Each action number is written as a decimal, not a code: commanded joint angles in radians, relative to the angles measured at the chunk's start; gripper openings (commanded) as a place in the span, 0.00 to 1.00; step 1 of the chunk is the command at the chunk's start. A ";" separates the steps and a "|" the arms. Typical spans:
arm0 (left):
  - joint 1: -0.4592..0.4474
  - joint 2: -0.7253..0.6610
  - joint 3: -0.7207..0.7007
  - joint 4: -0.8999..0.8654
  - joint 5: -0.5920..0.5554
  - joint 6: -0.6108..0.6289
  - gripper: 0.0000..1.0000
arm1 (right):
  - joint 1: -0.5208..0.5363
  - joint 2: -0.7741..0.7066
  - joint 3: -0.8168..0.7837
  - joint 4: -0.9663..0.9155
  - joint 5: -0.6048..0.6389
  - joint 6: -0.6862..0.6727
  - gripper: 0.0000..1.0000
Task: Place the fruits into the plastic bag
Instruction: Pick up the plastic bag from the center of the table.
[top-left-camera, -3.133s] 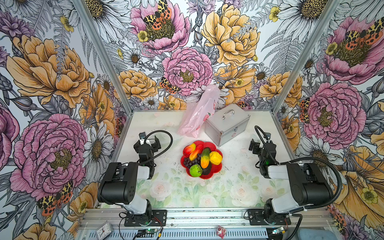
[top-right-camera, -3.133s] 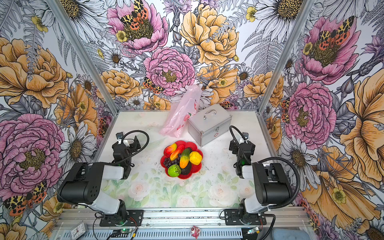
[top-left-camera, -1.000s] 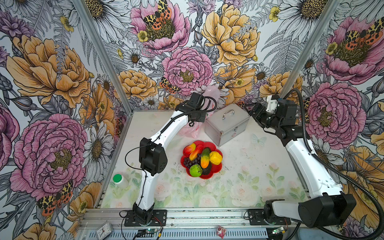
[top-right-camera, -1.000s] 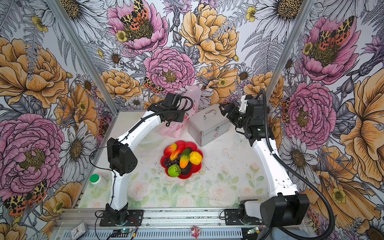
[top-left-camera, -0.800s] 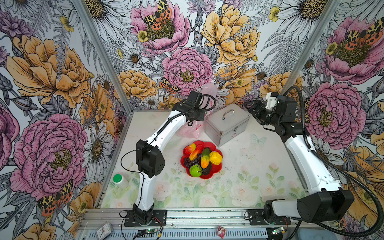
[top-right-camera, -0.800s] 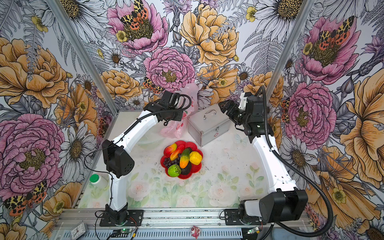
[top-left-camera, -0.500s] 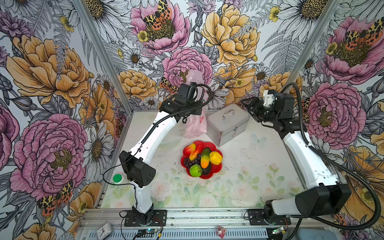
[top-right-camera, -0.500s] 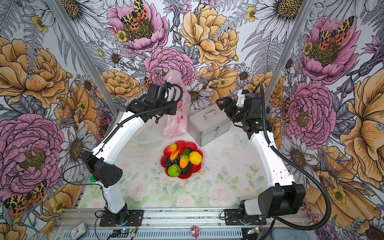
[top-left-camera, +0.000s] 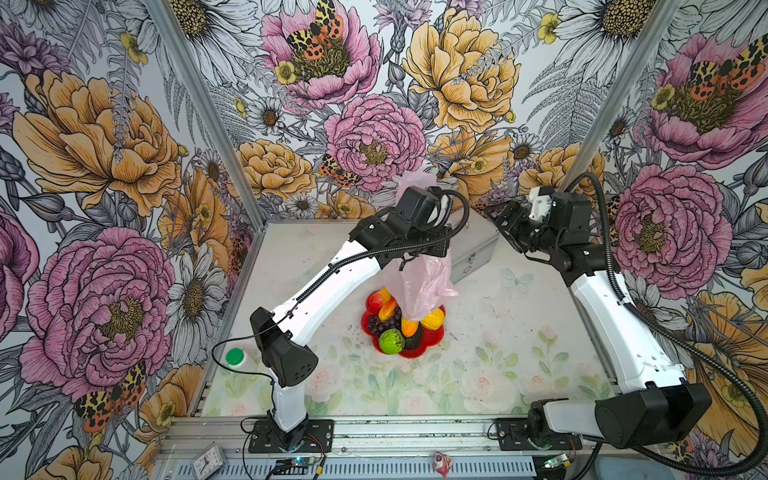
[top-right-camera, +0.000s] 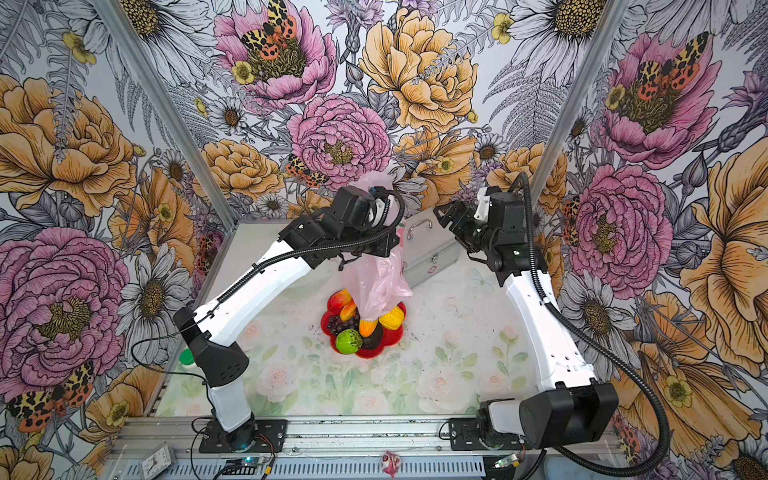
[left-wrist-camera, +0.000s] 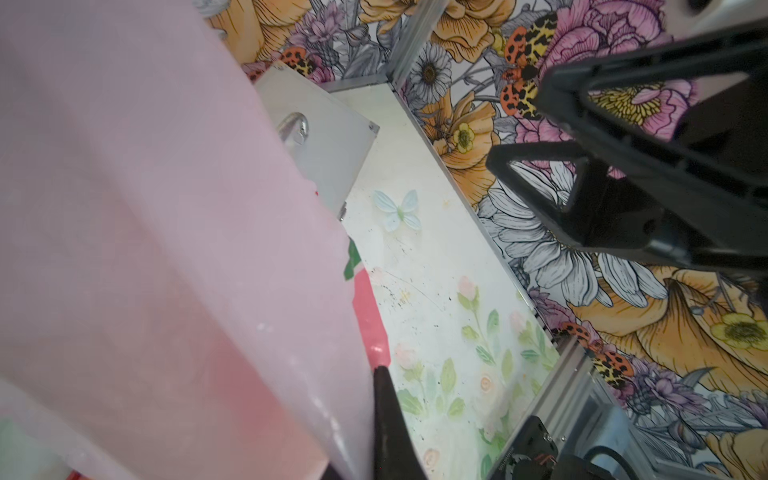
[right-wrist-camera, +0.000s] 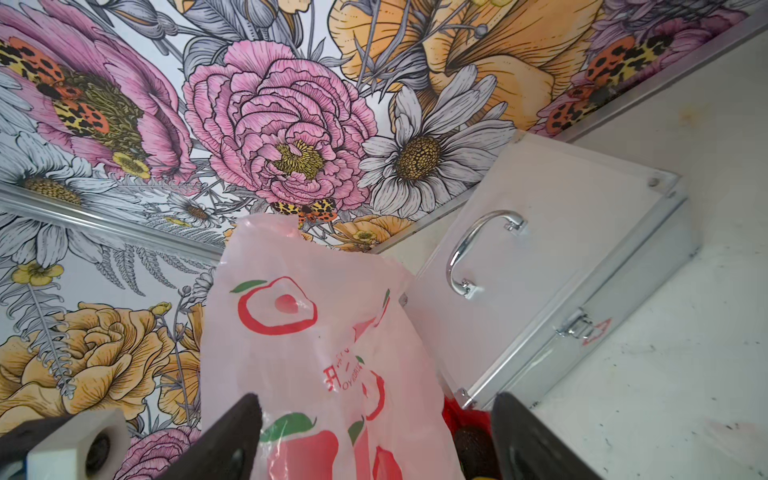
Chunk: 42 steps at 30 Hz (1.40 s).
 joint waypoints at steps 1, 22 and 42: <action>-0.040 0.053 -0.002 0.005 0.063 -0.030 0.00 | -0.020 -0.038 -0.022 -0.058 0.083 -0.015 0.89; 0.071 -0.122 0.006 0.005 0.153 0.006 0.99 | -0.071 0.112 0.124 -0.112 0.005 -0.131 0.99; 0.604 -0.118 -0.409 0.005 0.261 -0.013 0.99 | 0.030 0.309 0.263 -0.180 0.057 -0.325 0.99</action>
